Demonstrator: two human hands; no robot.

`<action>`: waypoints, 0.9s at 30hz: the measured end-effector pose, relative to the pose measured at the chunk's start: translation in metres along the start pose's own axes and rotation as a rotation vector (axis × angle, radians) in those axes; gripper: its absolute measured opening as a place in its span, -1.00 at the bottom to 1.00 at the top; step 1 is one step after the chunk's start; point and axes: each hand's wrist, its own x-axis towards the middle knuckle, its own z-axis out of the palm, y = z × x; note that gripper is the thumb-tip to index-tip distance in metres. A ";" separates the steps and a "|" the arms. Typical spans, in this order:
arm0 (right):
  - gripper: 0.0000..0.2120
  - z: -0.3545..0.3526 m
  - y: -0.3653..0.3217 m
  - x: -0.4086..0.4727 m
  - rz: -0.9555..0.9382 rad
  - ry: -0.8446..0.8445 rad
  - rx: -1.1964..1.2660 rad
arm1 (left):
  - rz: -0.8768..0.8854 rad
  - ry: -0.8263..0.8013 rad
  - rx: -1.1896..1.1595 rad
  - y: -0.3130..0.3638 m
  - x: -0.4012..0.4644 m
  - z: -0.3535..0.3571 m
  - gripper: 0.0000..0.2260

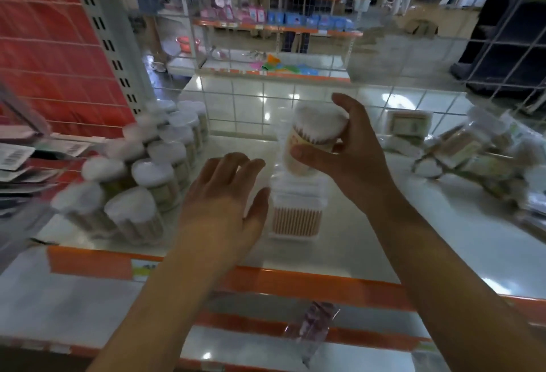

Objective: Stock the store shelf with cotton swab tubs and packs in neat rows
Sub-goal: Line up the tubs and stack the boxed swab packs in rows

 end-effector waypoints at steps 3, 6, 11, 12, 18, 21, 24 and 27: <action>-0.17 0.032 -0.007 0.012 0.037 -0.049 0.009 | -0.003 0.030 0.040 -0.025 0.001 -0.013 -0.65; -0.23 0.062 -0.011 0.026 0.056 -0.089 -0.015 | -0.024 0.045 0.060 -0.049 0.003 -0.021 -0.65; -0.42 0.101 -0.007 0.056 0.049 -0.131 -0.130 | -0.032 0.081 0.034 -0.081 0.004 -0.031 -0.67; -0.42 0.107 -0.004 0.062 0.043 -0.134 -0.168 | -0.030 0.091 0.023 -0.086 0.004 -0.032 -0.66; -0.37 0.147 0.024 0.101 0.111 -0.107 -0.379 | -0.080 0.116 0.003 -0.117 0.001 -0.037 -0.67; -0.36 0.157 0.032 0.119 0.253 -0.104 -0.414 | -0.055 0.169 -0.033 -0.128 -0.006 -0.036 -0.74; -0.36 0.168 0.041 0.135 0.276 -0.030 -0.463 | -0.079 0.158 -0.054 -0.135 -0.013 -0.033 -0.74; -0.33 0.181 0.052 0.139 0.344 0.015 -0.485 | -0.092 0.155 -0.063 -0.139 -0.017 -0.031 -0.72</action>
